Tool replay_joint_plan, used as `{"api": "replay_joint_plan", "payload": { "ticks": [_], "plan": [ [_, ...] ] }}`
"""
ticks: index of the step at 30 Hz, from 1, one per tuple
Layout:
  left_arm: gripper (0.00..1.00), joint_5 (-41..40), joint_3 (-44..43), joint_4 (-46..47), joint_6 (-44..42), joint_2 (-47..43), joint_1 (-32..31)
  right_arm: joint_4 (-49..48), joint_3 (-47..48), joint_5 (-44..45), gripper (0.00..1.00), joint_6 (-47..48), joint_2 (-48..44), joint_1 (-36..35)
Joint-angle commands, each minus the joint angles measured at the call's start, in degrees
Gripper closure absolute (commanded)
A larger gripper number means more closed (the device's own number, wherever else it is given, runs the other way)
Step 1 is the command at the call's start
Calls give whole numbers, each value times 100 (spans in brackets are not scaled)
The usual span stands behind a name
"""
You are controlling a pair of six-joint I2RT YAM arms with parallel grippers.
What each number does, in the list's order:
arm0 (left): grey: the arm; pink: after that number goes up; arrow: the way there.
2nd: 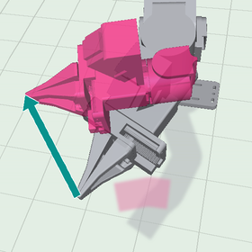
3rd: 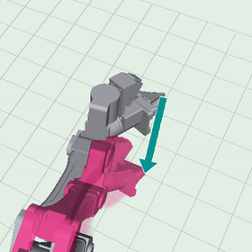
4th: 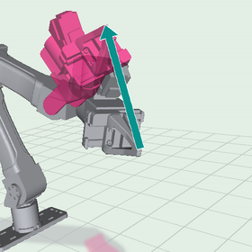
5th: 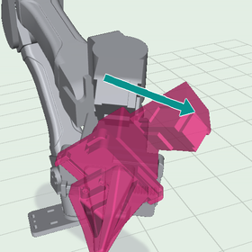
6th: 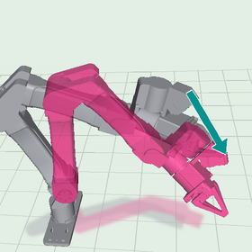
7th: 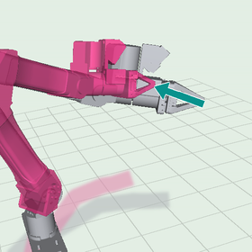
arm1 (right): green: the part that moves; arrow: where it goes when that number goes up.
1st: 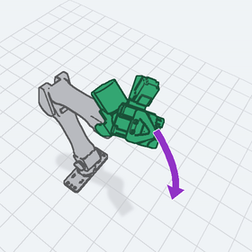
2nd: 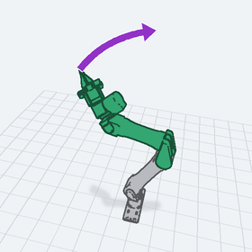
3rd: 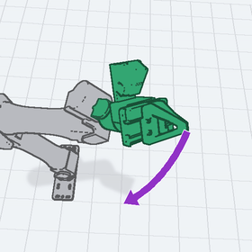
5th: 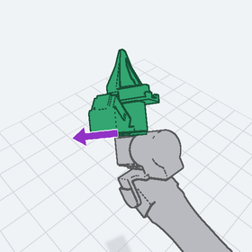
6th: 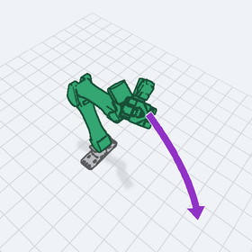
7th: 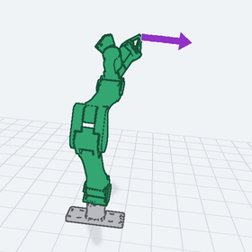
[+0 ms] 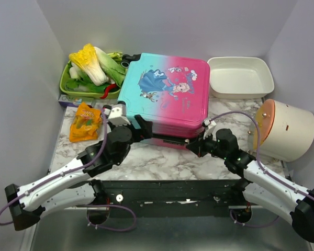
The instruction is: Open, take out, and arrange the luggage
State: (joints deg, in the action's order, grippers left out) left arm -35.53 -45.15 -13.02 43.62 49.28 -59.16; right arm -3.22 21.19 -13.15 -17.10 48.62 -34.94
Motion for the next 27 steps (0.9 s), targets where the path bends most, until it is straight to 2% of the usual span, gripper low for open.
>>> {"api": "replay_joint_plan", "payload": {
  "ticks": [1,5,9,12,13,14,16,19,22,27],
  "plan": [
    [1,-1378,-248,-2280,1181,-489,1189,-530,359,524,99,22,-19,13],
    [1,-1071,-564,-2460,1167,-603,2449,-416,403,655,99,119,-151,13],
    [1,-869,-838,-2530,1131,-455,3137,-302,447,699,99,163,-204,13],
    [1,-299,-882,-2469,1140,-165,3768,-293,439,717,99,181,-178,5],
    [1,-44,-856,-2199,1036,-86,3893,-302,447,726,99,198,-160,22],
    [1,437,-786,-2005,913,-7,3981,-293,456,735,99,199,-160,13],
    [1,599,-724,-1583,789,231,4105,-293,465,708,99,207,-151,13],
    [1,467,-820,-1582,1174,512,4280,-310,439,603,99,242,-195,13],
    [1,951,-724,-1012,1070,671,4333,-310,421,594,99,322,-292,13],
    [1,653,-847,-1159,1518,1135,4360,-267,421,647,99,366,-353,13]
  ]
}}
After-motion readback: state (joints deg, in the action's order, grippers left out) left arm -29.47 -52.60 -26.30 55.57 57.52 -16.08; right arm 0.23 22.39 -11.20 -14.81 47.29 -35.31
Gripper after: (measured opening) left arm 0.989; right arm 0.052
